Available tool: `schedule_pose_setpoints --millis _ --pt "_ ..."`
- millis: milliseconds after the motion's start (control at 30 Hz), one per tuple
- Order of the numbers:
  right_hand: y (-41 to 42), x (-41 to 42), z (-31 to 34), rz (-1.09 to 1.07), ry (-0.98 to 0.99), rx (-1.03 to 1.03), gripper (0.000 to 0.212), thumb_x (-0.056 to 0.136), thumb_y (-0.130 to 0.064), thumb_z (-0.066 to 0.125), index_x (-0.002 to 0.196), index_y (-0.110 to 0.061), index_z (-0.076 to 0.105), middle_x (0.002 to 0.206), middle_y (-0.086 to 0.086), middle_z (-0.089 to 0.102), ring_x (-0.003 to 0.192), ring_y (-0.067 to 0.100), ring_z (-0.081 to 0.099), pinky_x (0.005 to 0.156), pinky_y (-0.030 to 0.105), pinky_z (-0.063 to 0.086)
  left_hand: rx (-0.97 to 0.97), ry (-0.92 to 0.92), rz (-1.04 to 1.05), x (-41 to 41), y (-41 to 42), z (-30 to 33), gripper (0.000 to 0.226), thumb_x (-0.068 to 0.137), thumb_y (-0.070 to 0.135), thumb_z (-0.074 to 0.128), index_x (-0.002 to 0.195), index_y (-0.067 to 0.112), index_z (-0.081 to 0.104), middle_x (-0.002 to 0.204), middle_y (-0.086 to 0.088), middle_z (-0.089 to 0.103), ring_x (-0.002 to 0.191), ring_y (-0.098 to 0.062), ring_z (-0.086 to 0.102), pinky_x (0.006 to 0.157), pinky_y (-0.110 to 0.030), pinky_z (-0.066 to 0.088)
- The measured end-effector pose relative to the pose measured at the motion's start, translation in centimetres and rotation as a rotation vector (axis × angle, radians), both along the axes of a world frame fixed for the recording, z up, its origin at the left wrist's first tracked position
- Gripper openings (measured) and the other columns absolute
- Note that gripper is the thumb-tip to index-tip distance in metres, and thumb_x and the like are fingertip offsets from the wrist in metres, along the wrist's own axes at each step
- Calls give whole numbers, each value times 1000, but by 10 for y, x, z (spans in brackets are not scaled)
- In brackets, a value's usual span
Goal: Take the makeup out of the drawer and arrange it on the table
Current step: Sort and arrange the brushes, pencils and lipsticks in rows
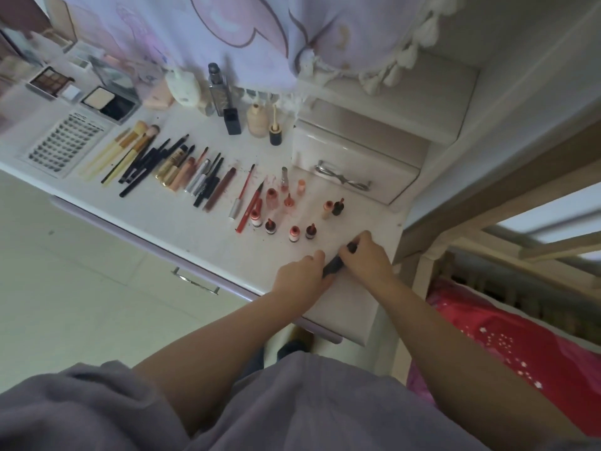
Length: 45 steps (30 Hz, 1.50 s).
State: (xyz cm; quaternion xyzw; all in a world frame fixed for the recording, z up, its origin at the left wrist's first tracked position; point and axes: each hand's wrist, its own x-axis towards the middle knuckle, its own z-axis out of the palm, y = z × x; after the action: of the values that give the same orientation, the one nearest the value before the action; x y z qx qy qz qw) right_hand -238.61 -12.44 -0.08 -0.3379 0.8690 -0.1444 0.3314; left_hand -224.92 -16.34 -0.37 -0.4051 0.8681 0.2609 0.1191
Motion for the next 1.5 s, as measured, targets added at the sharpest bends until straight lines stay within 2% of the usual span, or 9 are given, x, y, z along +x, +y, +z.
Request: schedule_pose_setpoints --millis 133,333,500,600,900,1100,1267,1400,1500 --pt "10 13 0 -40 -177 81 28 88 -33 55 101 -10 44 89 9 65 71 19 58 54 26 38 -69 -62 -188 6 5 3 30 97 39 38 112 14 45 104 -5 51 72 -21 53 57 -30 38" --pt "11 -8 57 127 -501 46 31 94 -44 48 87 -15 57 68 -3 63 49 5 52 44 18 41 -108 94 -298 24 -15 44 27 99 39 32 110 18 46 101 -2 59 75 -15 50 66 -26 35" --pt "0 -2 105 312 -351 -146 39 99 -34 37 70 -15 53 52 -7 53 39 2 42 38 14 32 -35 297 -250 12 -20 91 31 98 36 37 117 12 45 111 -8 59 93 -25 57 73 -31 41" --pt "-5 0 125 475 -232 -114 49 100 -43 25 65 -15 47 50 -7 46 35 1 36 37 12 28 79 299 -212 9 -24 106 32 99 37 35 116 11 45 105 -10 63 86 -25 60 72 -36 46" --pt "0 -9 131 570 -669 49 34 99 -40 40 75 -20 54 57 -9 40 46 5 28 42 16 28 -8 321 -323 33 -30 105 19 96 43 39 93 24 41 69 11 49 59 -9 47 56 -27 37" --pt "5 -24 132 586 -499 81 21 97 -36 46 91 -19 57 67 -12 63 55 0 53 49 15 41 162 301 -227 46 -35 94 19 94 40 48 103 26 40 74 11 47 60 -6 43 57 -18 34" --pt "22 -48 109 209 -638 11 15 94 -19 55 108 -14 52 96 -2 73 88 10 68 66 23 51 439 329 72 67 -38 78 5 97 21 41 99 21 45 94 -4 56 86 -18 54 83 -30 45" --pt "32 -29 68 158 -512 -49 15 94 -25 55 107 -19 50 104 -11 68 95 6 63 77 24 50 305 401 79 47 -18 60 20 93 28 53 110 19 59 100 3 59 89 -11 53 77 -11 37" --pt "33 -25 48 146 -288 -142 17 91 -30 59 107 -28 53 102 -8 60 85 5 57 67 19 44 143 435 119 28 -9 46 25 90 33 56 112 24 64 91 6 49 79 -5 42 66 -10 28"
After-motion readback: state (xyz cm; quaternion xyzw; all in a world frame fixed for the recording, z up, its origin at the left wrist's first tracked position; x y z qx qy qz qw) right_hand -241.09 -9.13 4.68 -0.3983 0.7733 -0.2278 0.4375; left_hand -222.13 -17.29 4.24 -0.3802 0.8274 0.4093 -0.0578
